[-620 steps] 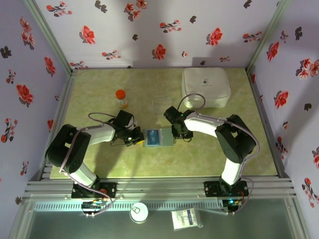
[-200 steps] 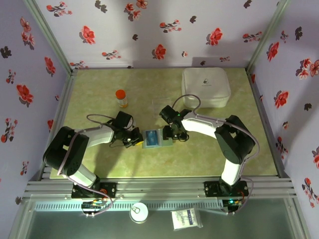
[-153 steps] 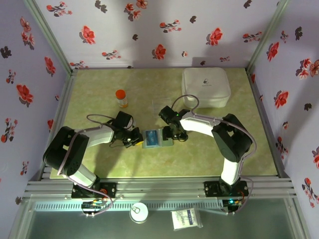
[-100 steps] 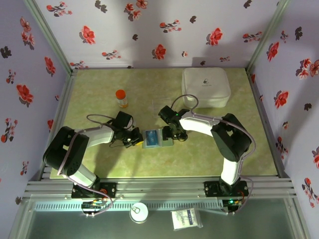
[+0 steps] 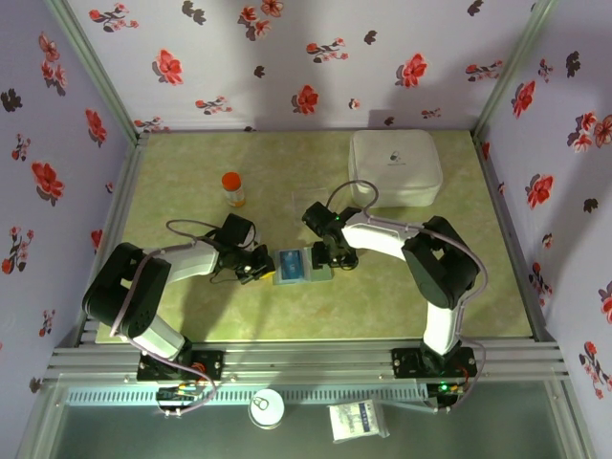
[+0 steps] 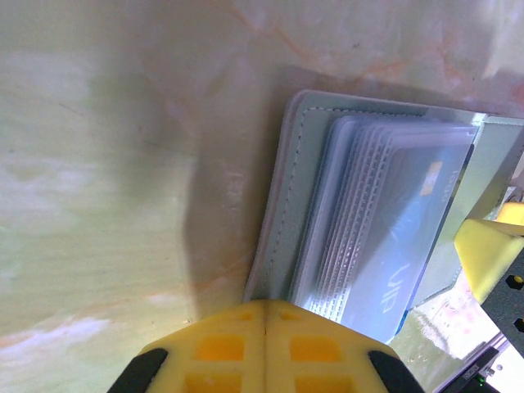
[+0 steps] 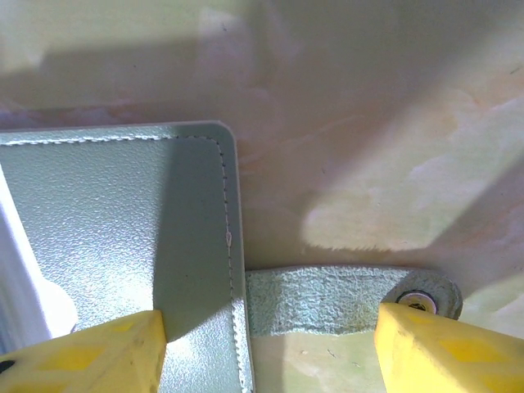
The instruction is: Take the credit cards out of the card holder
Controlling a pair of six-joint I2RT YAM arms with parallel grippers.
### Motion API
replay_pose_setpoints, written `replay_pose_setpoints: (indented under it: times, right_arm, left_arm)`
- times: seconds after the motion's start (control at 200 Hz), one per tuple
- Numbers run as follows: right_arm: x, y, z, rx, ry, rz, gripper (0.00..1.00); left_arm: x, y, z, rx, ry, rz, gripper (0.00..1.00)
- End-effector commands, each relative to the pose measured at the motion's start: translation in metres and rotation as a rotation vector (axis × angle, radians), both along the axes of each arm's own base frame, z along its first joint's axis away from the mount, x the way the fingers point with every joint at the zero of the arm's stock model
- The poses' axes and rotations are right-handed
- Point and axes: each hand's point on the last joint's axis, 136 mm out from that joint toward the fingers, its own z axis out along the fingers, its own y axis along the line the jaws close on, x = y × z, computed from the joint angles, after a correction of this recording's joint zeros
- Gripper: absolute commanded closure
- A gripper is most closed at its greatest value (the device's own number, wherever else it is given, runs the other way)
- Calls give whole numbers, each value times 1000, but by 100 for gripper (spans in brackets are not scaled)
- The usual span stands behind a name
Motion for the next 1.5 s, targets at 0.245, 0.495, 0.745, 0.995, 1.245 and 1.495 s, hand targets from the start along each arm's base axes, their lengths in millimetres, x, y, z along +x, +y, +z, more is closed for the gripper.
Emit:
replay_pose_setpoints:
  times: [0.245, 0.495, 0.745, 0.995, 1.245, 1.495]
  right_arm:
    - [-11, -12, 5, -46, 17, -1, 34]
    - [-2, 3, 49, 80, -64, -6, 35]
    - [-1, 34, 67, 261, -85, 16, 35]
    - [-7, 63, 59, 402, -47, 47, 41]
    - [-8, 71, 51, 432, -32, 51, 45]
    - [-8, 72, 45, 440, -26, 42, 48]
  left_arm:
    - [-4, 4, -2, 34, 16, -12, 98]
    - [0, 1, 2, 26, 4, -19, 98]
    - [4, -1, 5, 21, -11, -27, 97]
    - [5, -3, 0, 22, -5, -31, 97]
    - [5, -3, -1, 21, -13, -36, 97]
    - [11, -3, 6, 25, -38, -25, 95]
